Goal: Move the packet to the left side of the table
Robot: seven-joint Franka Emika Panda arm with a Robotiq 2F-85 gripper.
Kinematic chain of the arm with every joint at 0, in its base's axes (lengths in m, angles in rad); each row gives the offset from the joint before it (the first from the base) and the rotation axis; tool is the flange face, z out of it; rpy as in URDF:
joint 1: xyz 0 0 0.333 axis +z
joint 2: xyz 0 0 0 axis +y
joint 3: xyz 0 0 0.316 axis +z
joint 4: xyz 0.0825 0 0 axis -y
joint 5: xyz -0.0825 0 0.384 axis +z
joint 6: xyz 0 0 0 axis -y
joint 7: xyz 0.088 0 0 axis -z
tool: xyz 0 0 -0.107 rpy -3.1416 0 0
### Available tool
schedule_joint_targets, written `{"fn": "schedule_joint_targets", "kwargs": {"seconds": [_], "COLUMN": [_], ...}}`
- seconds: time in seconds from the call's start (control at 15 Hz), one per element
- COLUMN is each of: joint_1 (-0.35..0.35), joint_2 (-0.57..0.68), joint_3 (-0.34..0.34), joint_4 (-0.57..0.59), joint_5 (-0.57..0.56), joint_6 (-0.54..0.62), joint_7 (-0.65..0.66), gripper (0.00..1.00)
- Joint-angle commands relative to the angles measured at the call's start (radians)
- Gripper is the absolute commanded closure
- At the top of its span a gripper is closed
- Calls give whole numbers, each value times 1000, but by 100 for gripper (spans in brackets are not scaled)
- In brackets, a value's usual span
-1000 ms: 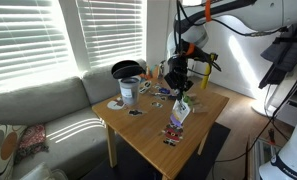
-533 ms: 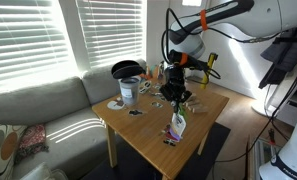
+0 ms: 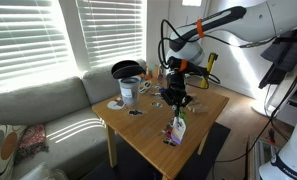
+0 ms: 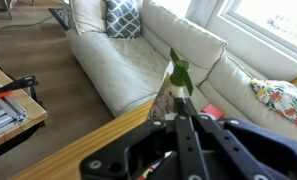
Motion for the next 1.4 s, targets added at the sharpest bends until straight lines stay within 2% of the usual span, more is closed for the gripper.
{"fn": "schedule_joint_targets", "kwargs": {"seconds": [0.0, 0.87, 0.93, 1.0, 1.33], "joint_1": [-6, -3, -2, -2, -10], "joint_2": [-8, -12, -12, -13, -56], "joint_3": [-9, -15, -14, -15, -28], "joint_4": [-22, -46, -48, -50, -27], "joint_5": [34, 12, 12, 10, -44], "joint_6": [2, 41, 41, 43, 56], "joint_7": [-6, 2, 3, 6, 19], "gripper": [100, 100, 74, 73, 38]}}
